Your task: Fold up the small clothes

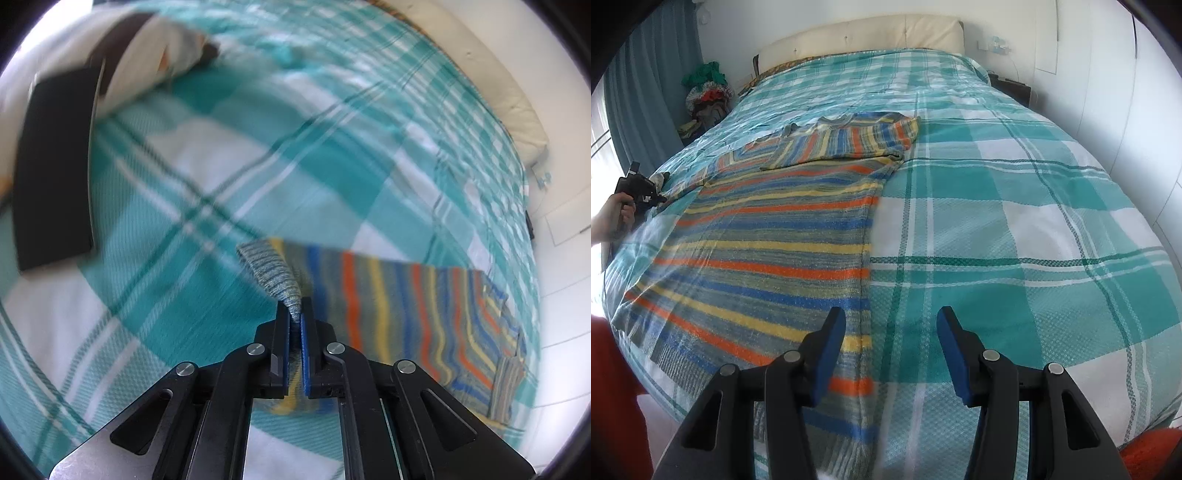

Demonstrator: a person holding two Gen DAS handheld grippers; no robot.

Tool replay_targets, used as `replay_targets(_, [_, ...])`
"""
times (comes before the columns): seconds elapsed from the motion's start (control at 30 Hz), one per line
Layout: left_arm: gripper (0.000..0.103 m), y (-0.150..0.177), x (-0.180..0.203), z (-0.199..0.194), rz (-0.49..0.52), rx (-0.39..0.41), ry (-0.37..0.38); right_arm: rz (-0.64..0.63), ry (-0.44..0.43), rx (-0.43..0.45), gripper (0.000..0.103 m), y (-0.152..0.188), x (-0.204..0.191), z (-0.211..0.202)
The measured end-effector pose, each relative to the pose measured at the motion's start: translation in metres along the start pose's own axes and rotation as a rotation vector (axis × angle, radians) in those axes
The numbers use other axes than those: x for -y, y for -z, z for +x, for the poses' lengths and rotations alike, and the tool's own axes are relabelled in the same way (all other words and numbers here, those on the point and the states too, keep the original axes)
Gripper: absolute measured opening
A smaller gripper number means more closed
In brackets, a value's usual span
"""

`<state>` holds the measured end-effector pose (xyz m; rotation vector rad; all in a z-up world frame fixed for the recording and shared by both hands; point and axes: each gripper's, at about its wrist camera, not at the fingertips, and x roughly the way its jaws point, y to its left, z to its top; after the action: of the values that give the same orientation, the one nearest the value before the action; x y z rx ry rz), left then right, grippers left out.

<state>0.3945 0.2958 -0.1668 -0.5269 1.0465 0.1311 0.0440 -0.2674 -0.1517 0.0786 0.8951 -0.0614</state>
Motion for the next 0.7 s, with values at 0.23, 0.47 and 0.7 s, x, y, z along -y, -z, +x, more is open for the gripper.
replay_targets(0.23, [0.003, 0.006, 0.182, -0.067, 0.459, 0.094, 0.100, -0.017, -0.054, 0.003, 0.051, 0.002, -0.007, -0.001])
replay_targets(0.47, [0.071, 0.088, 0.329, -0.034, 0.632, -0.108, 0.343, -0.010, -0.086, 0.021, 0.051, 0.001, -0.007, -0.006])
replay_targets(0.7, [0.066, 0.072, 0.274, -0.003, 0.372, -0.043, 0.242, 0.043, -0.096, 0.035, 0.051, 0.003, 0.007, -0.014])
